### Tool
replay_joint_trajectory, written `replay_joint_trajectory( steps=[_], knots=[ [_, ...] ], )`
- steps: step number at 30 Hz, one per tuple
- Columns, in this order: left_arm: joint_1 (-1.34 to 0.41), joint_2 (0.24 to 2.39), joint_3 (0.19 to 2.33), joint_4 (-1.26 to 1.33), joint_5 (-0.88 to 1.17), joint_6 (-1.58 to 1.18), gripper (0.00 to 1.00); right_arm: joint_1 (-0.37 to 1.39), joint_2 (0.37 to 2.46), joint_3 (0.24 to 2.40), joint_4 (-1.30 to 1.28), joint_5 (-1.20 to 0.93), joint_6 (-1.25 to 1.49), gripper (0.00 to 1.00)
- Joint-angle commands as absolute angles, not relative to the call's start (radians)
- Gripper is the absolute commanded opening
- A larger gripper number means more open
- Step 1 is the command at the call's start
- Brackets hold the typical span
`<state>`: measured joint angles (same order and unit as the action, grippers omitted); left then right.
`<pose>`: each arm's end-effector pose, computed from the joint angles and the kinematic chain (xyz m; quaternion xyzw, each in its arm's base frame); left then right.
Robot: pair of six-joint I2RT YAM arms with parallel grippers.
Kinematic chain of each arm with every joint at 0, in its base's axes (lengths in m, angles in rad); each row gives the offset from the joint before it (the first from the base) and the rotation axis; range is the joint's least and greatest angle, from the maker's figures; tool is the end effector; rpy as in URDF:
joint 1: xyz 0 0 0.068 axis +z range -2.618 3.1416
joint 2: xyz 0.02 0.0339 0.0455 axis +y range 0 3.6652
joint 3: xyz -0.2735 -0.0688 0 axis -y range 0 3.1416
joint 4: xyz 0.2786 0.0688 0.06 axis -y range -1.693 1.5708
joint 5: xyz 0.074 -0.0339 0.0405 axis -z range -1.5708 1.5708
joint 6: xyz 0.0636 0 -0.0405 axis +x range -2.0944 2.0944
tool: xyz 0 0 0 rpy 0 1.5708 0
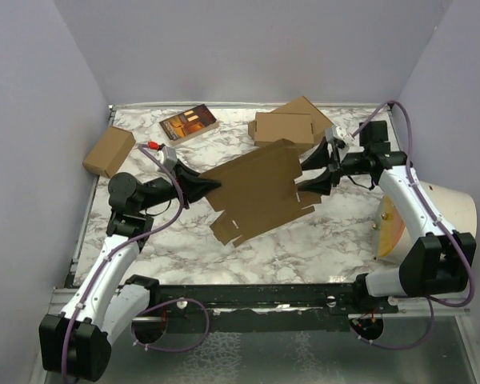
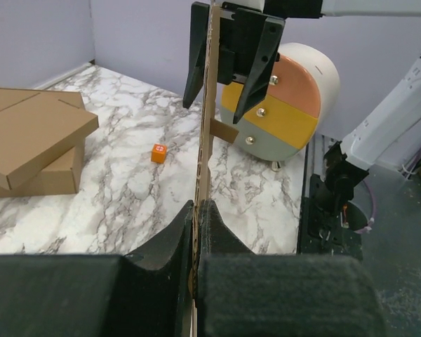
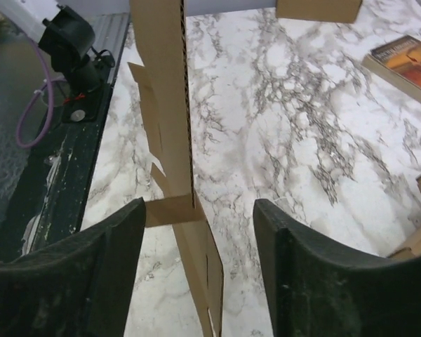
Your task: Fold the paper box
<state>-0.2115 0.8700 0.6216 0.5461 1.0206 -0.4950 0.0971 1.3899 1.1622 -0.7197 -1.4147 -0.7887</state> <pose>0.2144 -0.1015 0.3437 0.3156 0.5690 -0.5152 0.5579 0.2972 0.0921 0.3100 -0.4901 0.5683 0.5029 0.4289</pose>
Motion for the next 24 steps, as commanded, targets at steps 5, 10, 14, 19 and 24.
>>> replay_joint_trajectory(
  steps=[5, 10, 14, 19, 24],
  knots=[
    [-0.178, 0.821, 0.702, 0.388, 0.928, -0.378, 0.00, 0.003, 1.270, 1.139, -0.474, -1.324, -0.521, 0.71],
    [-0.103, 0.842, 0.729, 0.330, 0.918, -0.415, 0.00, -0.006, 1.274, 1.105, -0.384, -1.268, -0.437, 0.72],
    [-0.030, 0.861, 0.721, 0.356, 0.916, -0.515, 0.00, -0.006, 1.275, 1.025, -0.202, -1.215, -0.282, 0.72],
    [0.018, 0.873, 0.706, 0.489, 0.955, -0.658, 0.00, -0.006, 1.318, 0.927, -0.014, -1.055, -0.102, 0.68],
    [0.038, 0.859, 0.726, 0.523, 0.959, -0.713, 0.00, -0.006, 1.360, 0.905, 0.041, -0.829, -0.007, 0.56]
  ],
)
